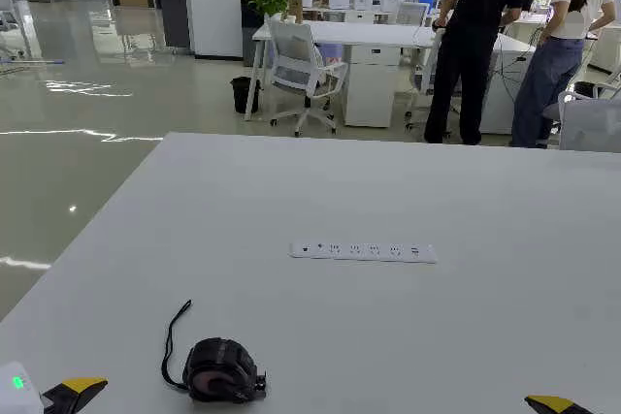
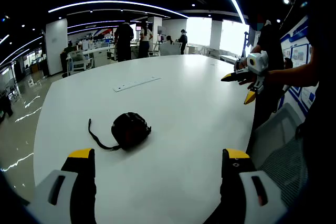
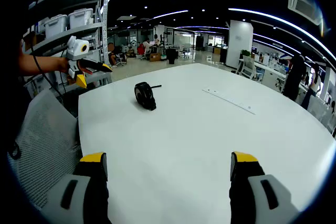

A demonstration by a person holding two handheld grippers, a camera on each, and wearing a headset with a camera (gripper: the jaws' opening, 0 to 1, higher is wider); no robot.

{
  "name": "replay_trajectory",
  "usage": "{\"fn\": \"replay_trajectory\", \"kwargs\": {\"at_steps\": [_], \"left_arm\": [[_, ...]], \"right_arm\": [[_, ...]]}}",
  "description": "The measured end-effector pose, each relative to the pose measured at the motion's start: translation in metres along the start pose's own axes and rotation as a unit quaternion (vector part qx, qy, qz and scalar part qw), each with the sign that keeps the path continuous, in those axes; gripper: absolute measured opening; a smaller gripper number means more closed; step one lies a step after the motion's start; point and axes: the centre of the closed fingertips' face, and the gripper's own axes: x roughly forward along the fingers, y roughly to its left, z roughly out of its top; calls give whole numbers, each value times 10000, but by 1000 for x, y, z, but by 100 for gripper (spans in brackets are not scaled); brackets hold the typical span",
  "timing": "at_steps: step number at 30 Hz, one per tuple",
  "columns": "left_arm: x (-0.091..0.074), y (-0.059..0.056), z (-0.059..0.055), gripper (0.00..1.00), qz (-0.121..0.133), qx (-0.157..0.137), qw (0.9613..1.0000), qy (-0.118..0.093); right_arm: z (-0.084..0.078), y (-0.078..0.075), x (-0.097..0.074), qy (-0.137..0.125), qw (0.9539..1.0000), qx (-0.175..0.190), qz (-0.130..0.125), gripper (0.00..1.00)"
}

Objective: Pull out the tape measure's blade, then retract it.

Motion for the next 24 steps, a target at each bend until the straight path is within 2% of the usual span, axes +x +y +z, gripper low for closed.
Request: {"fn": "replay_trajectory", "kwargs": {"at_steps": [12,24], "left_arm": [[-1,-4,4,99,82,-29,10000,-15],[4,2,7,97,296,-108,9995,37]], "right_arm": [[-1,0,0,15,10000,-25,34,100],[-3,1,3,75,9998,-92,165,98]]}}
